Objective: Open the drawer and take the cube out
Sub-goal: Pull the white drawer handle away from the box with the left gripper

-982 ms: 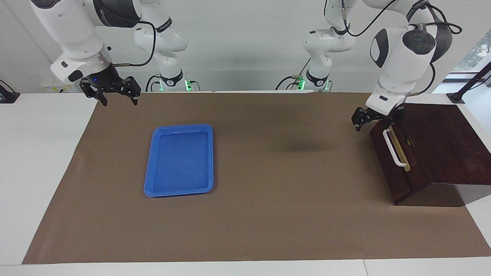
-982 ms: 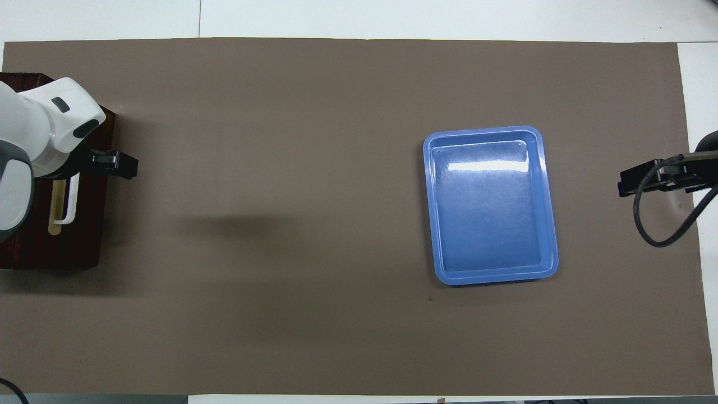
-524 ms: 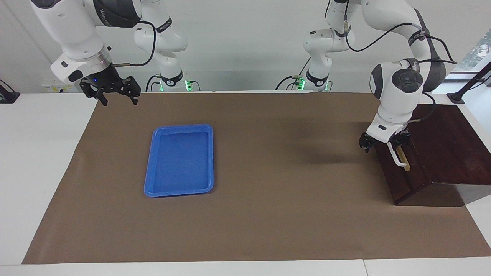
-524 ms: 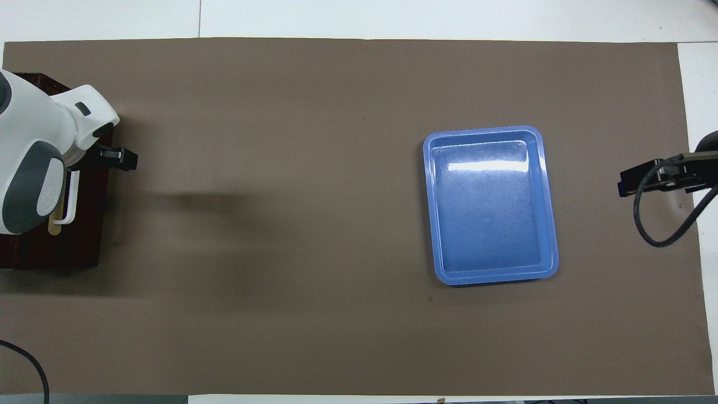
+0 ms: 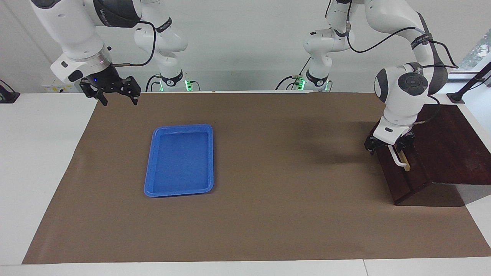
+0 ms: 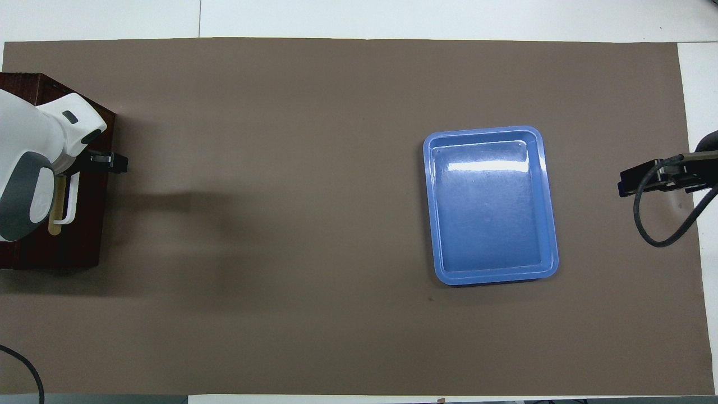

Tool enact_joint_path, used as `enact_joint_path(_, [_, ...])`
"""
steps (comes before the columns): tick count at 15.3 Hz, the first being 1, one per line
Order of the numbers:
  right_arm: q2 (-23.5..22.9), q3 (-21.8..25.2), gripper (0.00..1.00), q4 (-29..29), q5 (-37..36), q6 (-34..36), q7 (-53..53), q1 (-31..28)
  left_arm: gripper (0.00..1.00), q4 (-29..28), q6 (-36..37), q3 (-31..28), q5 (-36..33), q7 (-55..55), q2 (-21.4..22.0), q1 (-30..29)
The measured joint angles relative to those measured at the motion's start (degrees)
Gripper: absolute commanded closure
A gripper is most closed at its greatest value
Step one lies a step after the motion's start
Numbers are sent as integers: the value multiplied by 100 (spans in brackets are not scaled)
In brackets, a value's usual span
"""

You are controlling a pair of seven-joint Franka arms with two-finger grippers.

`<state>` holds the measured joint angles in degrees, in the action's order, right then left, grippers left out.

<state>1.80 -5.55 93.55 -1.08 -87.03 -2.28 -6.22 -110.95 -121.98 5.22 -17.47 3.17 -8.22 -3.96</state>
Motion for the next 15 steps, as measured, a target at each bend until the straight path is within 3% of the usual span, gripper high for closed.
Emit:
enact_joint_path(7, [0,0,0,0,0,0,0,0,0,-432,-353,1,-33,-3,108,-17])
enact_joint_path(15, [0,0,0,0,0,0,0,0,0,-515,-370,82,-54,-23,192,132])
